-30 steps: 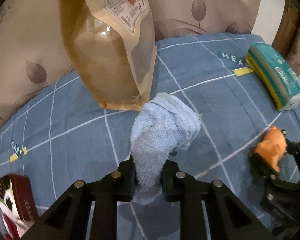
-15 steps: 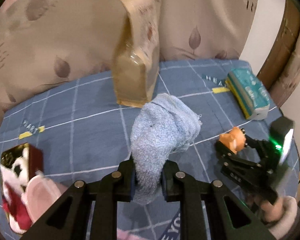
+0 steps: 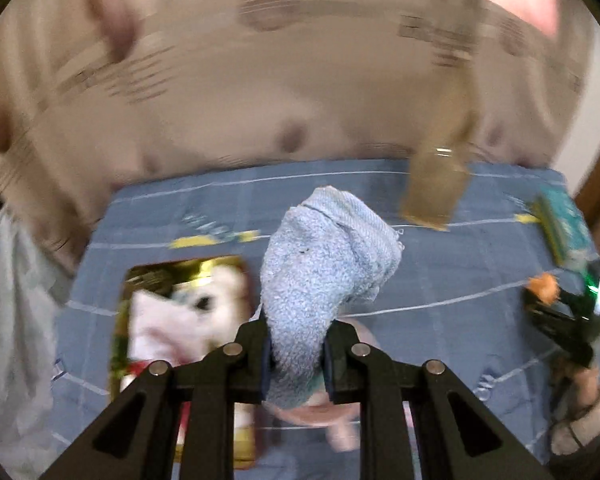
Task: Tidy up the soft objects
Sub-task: 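Carry the blue towel to the tin tray and release it with the left tool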
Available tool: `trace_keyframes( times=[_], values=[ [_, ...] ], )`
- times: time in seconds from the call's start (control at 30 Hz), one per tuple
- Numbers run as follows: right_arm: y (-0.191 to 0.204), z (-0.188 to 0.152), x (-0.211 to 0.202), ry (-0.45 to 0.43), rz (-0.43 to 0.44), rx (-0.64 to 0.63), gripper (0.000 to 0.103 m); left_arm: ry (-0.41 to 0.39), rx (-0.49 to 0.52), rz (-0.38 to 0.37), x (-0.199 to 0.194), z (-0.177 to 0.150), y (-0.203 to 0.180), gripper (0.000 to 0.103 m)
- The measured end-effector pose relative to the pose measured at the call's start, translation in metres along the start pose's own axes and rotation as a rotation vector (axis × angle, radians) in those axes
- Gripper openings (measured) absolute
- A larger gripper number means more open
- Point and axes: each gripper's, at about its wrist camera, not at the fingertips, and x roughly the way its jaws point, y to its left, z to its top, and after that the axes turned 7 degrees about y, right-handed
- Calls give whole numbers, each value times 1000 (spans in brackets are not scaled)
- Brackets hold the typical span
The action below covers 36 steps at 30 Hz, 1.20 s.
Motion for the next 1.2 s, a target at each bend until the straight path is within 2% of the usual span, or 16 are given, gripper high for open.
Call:
trace_keyframes(
  times=[0.23, 0.6, 0.77, 0.93, 1.07, 1.2],
  values=[
    [2, 0, 0, 1, -16, -8, 73, 64, -102, 69, 31, -10, 66, 19],
    [3, -1, 1, 6, -42, -23, 73, 150, -166, 76, 101, -19, 95, 19],
    [4, -1, 0, 6, -50, -26, 73, 132, -194, 62, 115, -25, 103, 19],
    [6, -1, 0, 4, -55, -28, 73, 108, -176, 48, 107, -27, 103, 29],
    [4, -2, -1, -5, -52, -25, 72, 84, -144, 52, 96, -26, 99, 54],
    [5, -3, -5, -20, -54, -30, 69, 37, -140, 39, 74, -26, 103, 59]
  ],
)
